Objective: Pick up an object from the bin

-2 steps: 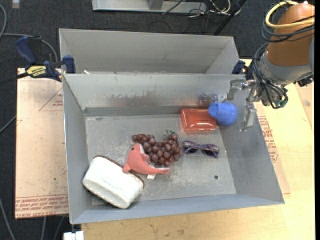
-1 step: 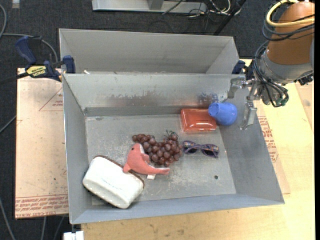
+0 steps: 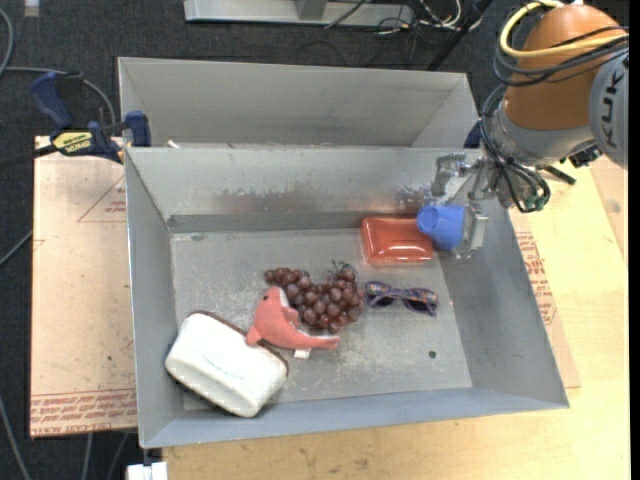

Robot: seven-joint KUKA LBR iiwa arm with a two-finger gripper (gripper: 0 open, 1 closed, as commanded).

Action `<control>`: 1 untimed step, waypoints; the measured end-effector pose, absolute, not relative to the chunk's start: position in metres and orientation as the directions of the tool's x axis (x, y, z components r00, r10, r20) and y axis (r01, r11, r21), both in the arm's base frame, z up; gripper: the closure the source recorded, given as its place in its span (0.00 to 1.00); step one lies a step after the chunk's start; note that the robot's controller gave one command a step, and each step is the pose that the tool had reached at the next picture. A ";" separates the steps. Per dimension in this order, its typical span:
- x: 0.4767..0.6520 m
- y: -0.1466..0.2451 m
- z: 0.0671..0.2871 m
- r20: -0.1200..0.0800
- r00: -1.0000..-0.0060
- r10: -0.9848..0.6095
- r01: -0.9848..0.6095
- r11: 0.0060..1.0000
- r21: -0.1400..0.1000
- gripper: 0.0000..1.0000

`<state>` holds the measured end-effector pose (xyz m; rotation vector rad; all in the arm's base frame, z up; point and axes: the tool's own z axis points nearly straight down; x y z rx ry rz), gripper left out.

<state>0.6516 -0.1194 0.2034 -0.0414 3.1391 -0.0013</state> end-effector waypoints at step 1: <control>0.645 -0.105 0.179 -0.005 -0.999 -0.035 -0.035 0.999 0.002 0.00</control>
Offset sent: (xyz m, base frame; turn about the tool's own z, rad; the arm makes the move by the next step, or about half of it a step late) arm 0.0039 0.0315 -0.0114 -0.1087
